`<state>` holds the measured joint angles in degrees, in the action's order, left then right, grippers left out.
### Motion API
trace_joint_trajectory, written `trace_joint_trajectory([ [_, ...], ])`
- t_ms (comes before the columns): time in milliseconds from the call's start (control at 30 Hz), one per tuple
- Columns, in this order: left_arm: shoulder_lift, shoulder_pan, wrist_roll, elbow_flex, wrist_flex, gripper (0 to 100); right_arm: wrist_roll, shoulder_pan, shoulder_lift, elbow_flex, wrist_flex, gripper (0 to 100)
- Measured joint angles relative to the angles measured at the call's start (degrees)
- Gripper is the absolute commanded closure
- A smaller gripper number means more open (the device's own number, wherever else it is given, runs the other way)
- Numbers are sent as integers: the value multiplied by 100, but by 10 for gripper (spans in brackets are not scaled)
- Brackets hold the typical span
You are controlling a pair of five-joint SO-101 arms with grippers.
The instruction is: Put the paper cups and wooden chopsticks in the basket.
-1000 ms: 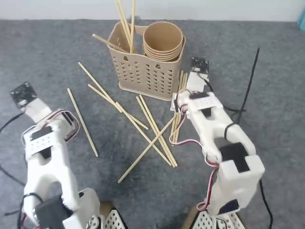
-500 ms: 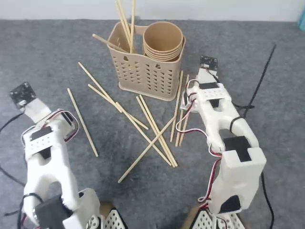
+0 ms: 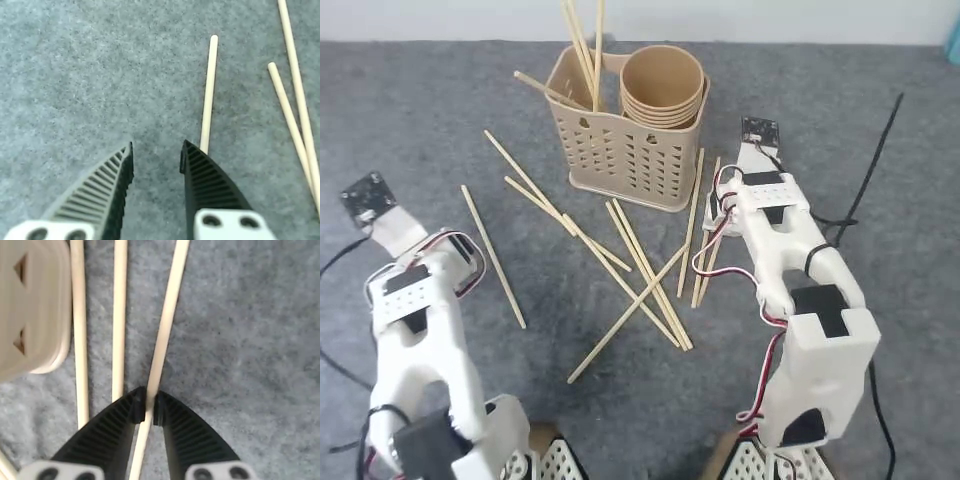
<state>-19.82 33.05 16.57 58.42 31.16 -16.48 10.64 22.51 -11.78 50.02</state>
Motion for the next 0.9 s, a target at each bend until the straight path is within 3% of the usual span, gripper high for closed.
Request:
trace_joint_trajectory([
  [400, 0, 0, 0, 0, 0, 855, 70, -932, -492, 0, 1099, 991],
  [667, 0, -9, 0, 0, 0, 855, 237, -1029, -2532, 0, 1996, 991],
  [900, 0, -9, 0, 0, 0, 855, 237, -985, -4308, 0, 1670, 991],
])
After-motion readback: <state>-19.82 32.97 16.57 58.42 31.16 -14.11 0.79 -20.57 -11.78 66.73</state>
